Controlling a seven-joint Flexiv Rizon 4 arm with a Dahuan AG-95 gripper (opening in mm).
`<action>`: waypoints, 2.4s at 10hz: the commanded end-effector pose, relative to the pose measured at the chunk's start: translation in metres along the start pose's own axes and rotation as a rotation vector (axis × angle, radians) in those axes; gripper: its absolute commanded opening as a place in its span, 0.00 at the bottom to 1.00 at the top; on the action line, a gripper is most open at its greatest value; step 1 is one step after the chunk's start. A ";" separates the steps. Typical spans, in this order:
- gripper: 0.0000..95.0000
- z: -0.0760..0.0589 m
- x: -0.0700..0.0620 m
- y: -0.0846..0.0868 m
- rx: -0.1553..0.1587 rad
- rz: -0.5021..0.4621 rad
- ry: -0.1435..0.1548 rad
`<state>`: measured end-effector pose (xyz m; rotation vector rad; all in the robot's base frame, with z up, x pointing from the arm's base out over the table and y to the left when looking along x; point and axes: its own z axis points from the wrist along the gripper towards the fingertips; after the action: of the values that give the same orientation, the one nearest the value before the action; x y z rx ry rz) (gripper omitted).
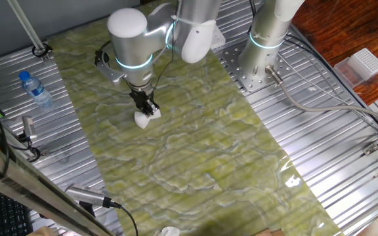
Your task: Clean the tabletop with a sponge
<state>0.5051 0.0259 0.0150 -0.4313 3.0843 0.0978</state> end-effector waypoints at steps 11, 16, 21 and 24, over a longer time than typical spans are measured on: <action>0.00 -0.001 0.014 -0.025 0.046 -0.054 0.007; 0.00 -0.001 0.030 -0.052 0.045 -0.100 0.010; 0.00 -0.001 0.051 -0.079 0.066 -0.166 0.018; 0.00 -0.006 0.056 -0.084 0.078 -0.177 0.027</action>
<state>0.4727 -0.0683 0.0160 -0.7054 3.0503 -0.0140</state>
